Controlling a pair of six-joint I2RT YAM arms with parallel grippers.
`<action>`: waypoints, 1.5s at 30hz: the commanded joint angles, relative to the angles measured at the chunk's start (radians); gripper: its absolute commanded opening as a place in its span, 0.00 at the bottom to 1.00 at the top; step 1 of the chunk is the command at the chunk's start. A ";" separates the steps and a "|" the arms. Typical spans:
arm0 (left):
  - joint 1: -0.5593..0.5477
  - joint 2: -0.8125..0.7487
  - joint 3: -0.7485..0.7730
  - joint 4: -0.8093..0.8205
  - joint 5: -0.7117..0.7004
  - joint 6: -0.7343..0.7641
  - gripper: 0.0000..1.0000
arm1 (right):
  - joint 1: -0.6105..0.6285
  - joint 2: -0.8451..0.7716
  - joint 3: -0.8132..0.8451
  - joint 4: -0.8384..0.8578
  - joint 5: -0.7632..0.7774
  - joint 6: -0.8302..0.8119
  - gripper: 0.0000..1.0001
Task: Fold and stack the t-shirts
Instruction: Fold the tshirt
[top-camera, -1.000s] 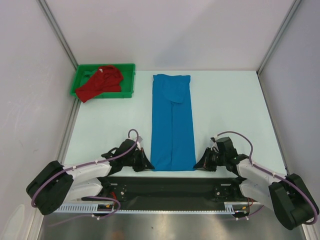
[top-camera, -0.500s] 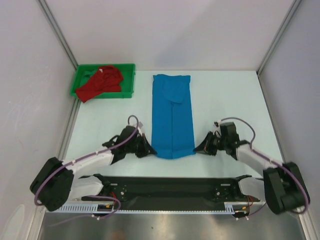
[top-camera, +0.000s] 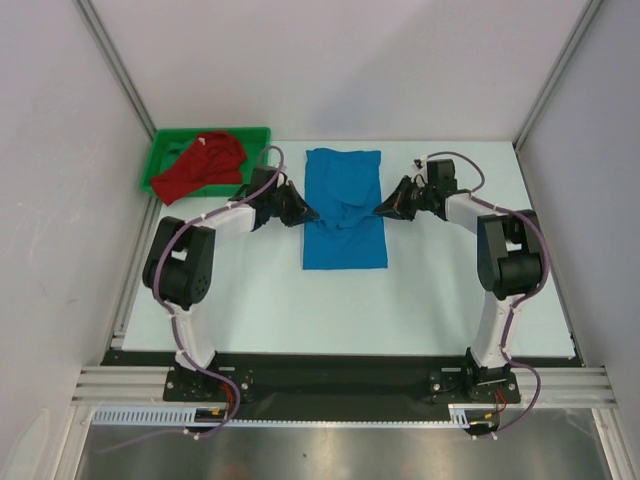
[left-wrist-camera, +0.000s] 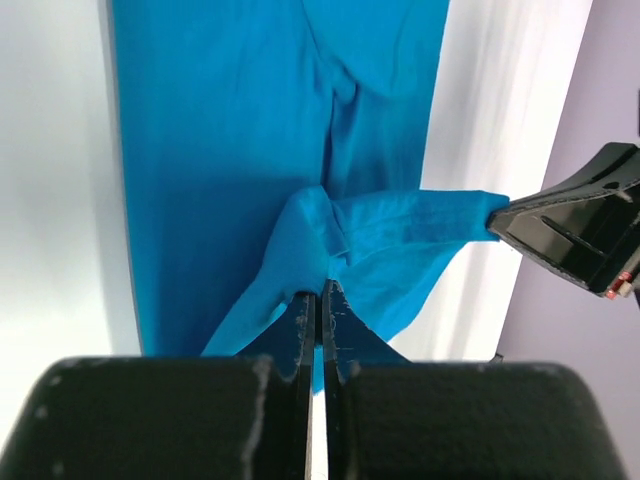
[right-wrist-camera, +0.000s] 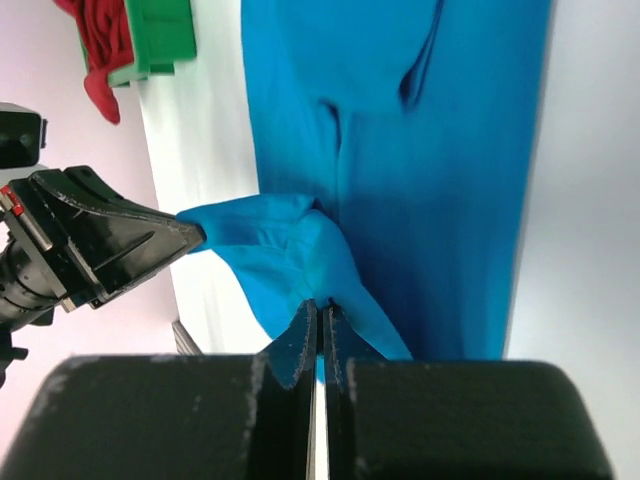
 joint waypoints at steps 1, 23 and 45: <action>0.023 0.066 0.102 -0.005 0.074 0.029 0.00 | -0.023 0.073 0.086 -0.002 -0.046 0.000 0.00; 0.091 0.179 0.186 -0.019 0.075 0.021 0.00 | -0.089 0.267 0.238 0.014 -0.137 -0.018 0.00; 0.105 0.158 0.211 -0.095 -0.086 0.088 0.27 | -0.105 0.343 0.393 -0.172 -0.100 -0.102 0.28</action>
